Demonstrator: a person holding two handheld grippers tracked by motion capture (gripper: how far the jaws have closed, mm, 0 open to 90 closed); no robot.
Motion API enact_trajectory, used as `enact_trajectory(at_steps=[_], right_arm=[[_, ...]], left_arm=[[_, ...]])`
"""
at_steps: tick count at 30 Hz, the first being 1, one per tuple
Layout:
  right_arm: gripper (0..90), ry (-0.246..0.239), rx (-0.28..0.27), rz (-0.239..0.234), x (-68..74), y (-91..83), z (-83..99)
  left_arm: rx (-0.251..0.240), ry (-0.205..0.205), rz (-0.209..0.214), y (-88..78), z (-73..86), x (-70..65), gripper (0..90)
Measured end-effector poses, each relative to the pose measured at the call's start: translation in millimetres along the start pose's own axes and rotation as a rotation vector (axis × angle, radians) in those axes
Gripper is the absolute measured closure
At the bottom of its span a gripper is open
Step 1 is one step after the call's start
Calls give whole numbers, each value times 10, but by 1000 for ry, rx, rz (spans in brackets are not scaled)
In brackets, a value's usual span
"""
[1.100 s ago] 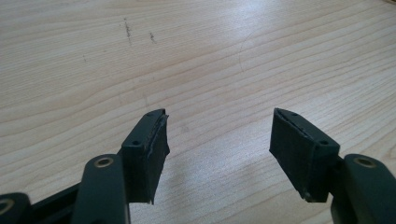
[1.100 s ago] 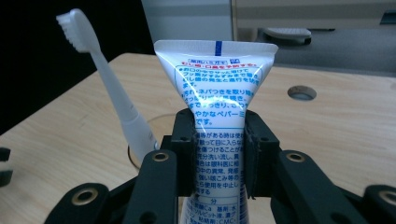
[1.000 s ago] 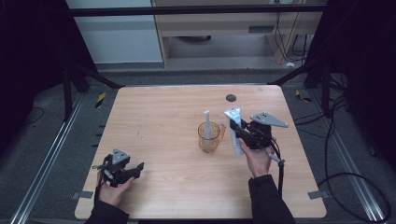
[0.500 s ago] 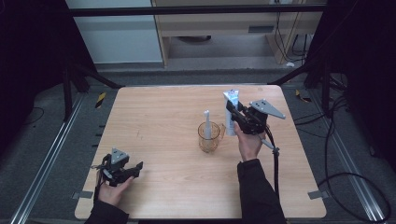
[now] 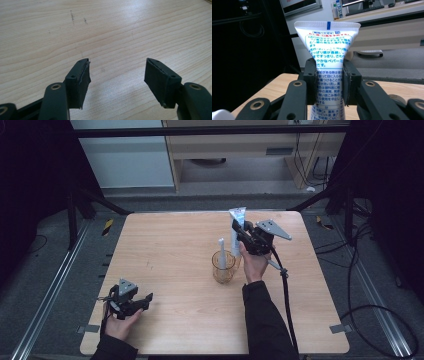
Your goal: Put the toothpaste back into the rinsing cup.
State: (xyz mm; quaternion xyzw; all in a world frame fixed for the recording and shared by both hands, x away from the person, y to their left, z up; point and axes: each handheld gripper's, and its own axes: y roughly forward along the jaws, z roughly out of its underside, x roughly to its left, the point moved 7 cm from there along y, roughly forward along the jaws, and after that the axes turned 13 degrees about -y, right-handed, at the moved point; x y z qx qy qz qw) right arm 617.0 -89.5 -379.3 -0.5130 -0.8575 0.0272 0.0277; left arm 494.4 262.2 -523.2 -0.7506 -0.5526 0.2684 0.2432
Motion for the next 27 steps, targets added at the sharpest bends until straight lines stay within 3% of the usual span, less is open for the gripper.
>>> enact_trajectory(at_steps=[14,27], right_arm=[[696,-3,19,-42,157,204,177],[685,-20,110,-82,261,296,429]], left_arm=[[-3,0,2,-7,-4,4,362],[-4,1,1,-15,-3,-1,362]])
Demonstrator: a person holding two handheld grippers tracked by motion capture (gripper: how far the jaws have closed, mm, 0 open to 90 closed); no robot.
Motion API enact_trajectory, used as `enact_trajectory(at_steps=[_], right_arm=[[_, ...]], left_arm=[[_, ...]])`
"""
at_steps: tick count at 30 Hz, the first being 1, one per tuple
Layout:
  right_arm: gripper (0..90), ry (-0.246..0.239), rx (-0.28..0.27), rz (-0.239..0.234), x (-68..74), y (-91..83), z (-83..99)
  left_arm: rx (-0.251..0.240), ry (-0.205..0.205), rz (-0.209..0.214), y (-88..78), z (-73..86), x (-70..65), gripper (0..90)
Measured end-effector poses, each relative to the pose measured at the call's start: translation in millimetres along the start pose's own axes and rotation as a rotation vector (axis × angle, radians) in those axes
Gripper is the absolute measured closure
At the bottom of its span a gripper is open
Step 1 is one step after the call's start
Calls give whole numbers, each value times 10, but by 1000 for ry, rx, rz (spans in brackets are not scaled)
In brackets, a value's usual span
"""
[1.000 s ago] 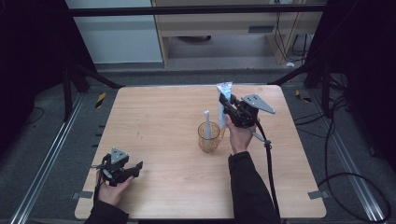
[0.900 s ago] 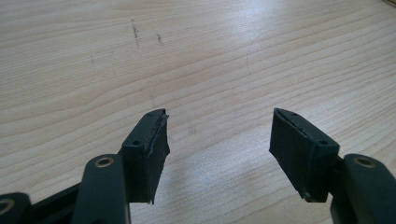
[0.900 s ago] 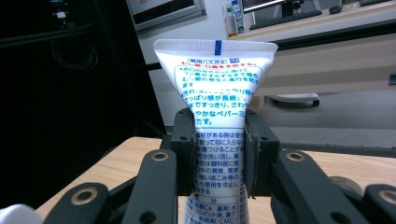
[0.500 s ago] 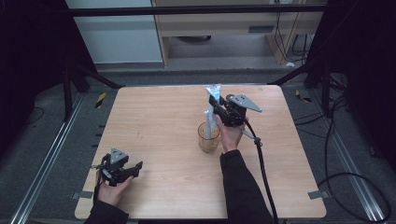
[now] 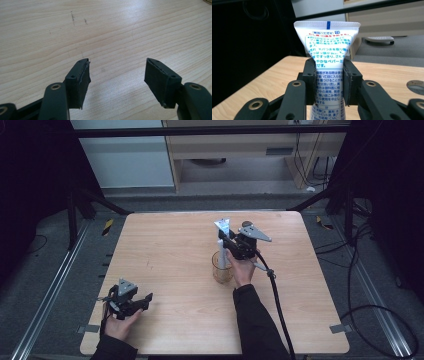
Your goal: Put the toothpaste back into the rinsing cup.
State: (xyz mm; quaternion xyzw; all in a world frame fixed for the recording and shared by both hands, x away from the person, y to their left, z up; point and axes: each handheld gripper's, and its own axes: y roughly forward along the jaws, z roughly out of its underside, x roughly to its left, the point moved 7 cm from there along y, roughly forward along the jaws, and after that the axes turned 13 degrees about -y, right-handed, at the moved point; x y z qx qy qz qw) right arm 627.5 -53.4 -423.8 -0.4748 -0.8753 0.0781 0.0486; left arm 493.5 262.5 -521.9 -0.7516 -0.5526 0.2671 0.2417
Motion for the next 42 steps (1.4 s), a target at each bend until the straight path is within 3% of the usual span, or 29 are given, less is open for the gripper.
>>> enact_trajectory(at_steps=[13,22,25,28,34,40,42], right_arm=[[671,-17,75,-30,8,-101,120],[668,-59,140,-44,44,-226,212],[664,-92,171,-42,52,-272,242],[656,-127,232,-52,78,-305,302],[639,-146,261,-56,101,-343,343],[567,-174,302,-59,103,-404,427],[490,-189,296,-57,116,-461,399]], left_arm=[[3,2,-1,5,3,-3,362],[3,3,-3,8,5,-7,362],[3,3,-4,8,5,-6,362],[2,4,-4,6,4,-9,362],[0,3,-4,2,2,-11,362],[2,4,-4,4,4,-13,362],[3,4,-5,4,4,-13,362]])
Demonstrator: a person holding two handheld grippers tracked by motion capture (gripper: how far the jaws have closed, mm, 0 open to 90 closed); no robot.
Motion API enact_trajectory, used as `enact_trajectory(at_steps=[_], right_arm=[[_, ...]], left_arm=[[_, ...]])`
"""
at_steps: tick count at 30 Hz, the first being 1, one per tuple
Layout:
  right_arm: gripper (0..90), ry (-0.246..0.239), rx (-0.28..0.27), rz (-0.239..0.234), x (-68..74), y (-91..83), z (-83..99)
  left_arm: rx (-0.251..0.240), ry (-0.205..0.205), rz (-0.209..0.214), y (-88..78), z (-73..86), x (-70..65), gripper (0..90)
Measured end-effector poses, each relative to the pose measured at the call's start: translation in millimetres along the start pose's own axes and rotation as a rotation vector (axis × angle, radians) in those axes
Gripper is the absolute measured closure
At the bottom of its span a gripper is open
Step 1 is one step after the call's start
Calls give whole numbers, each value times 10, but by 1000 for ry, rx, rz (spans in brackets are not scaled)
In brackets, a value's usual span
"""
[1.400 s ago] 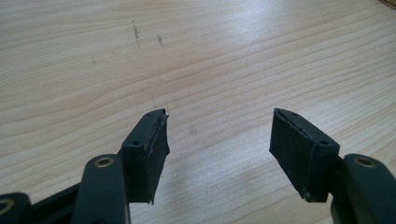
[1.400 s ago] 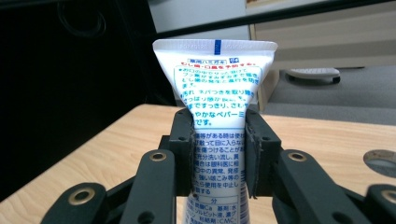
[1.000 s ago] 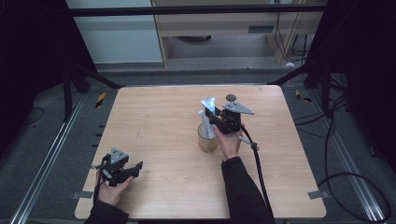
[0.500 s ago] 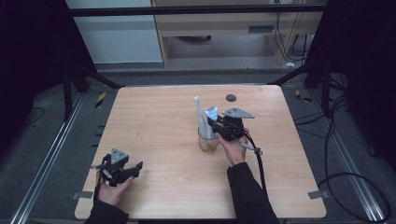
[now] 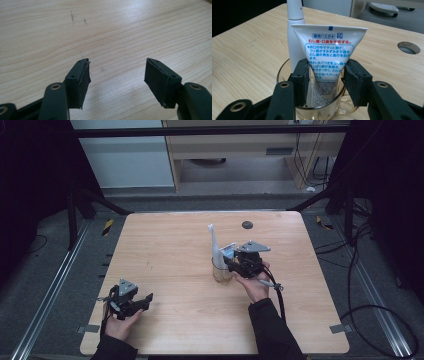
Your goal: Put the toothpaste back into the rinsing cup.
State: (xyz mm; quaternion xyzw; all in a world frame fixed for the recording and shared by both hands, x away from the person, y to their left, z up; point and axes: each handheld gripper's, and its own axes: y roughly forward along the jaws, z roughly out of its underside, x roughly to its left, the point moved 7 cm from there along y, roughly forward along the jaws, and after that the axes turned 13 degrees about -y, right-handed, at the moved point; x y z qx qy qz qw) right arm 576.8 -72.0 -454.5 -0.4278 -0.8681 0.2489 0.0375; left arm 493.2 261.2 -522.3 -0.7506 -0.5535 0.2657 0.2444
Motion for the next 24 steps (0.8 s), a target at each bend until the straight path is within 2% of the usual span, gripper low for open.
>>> enact_trajectory(at_steps=[1,3,4,5,7,9,10,11,18,19,20,21,23,24], right_arm=[[490,0,0,0,0,0,0],[388,-24,9,-5,11,-112,-58],[388,-24,9,-5,11,-112,-58],[313,-48,14,-10,16,-213,-83],[284,-58,12,-17,21,-272,-84],[231,-69,8,-24,24,-393,-45],[197,-68,11,-19,11,-505,41],[197,-68,11,-19,11,-505,41],[148,-49,65,-20,-66,-718,548],[143,-43,79,-17,-94,-770,708],[143,-34,86,-14,-108,-796,789],[143,-34,86,-14,-108,-796,789],[143,-18,111,-9,-142,-835,945],[143,-9,139,6,-189,-857,1086]], left_arm=[[0,0,0,0,0,1,362],[1,-1,-1,-1,1,3,362],[1,-1,0,-2,2,3,362],[1,-1,0,-2,3,3,362],[0,-2,1,-4,3,0,361],[2,-1,1,-2,6,0,361],[6,0,1,-1,7,2,360],[7,-1,3,0,8,2,360],[16,6,15,13,18,-15,343],[17,4,15,14,20,-14,341],[19,3,15,16,21,-12,339],[21,2,17,19,22,-7,339],[27,-7,20,24,27,-2,335],[29,-14,24,26,30,-3,328]])
